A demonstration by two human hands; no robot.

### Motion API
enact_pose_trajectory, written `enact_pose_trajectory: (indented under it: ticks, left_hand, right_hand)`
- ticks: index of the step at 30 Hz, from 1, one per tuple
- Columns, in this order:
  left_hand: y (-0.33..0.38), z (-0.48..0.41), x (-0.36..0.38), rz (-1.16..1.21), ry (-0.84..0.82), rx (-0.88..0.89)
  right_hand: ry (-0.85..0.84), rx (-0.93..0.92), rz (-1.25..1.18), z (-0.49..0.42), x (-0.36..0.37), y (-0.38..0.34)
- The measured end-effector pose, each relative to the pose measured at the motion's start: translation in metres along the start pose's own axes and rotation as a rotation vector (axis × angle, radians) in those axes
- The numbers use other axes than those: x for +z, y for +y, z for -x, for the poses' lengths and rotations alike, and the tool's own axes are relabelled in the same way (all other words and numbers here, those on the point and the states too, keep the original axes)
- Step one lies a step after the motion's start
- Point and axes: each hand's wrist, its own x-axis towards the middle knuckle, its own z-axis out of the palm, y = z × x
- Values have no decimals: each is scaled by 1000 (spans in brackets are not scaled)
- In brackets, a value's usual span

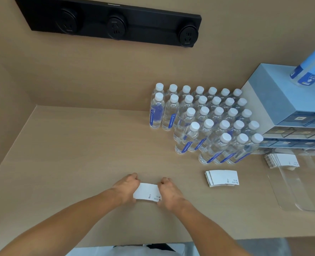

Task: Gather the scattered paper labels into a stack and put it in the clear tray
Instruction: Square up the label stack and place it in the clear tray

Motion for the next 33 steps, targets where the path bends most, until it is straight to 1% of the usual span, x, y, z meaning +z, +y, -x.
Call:
enact_pose_trajectory:
  ticks: [4, 10, 15, 19, 23, 27, 30, 33]
  left_hand:
    - [1, 0, -5, -55, -16, 34]
    - [21, -9, -26, -81, 32, 153]
    - [58, -33, -45, -122, 68, 283]
    - [99, -53, -52, -151, 85, 317]
    - [154, -74, -61, -129, 117, 296]
    - [204, -104, -65, -60, 141, 215]
    - [239, -123, -59, -16, 145, 170]
    - [264, -134, -55, -11, 140, 105]
  right_hand:
    - [-1, 14, 35, 2, -3, 0]
    - [51, 120, -37, 25, -24, 12]
    - [143, 253, -104, 50, -39, 43]
    - [178, 265, -98, 68, -50, 79]
    - [214, 255, -56, 77, -71, 138]
    - [219, 195, -85, 74, -91, 202]
    - [182, 145, -94, 69, -100, 250]
    - [135, 74, -72, 62, -104, 284]
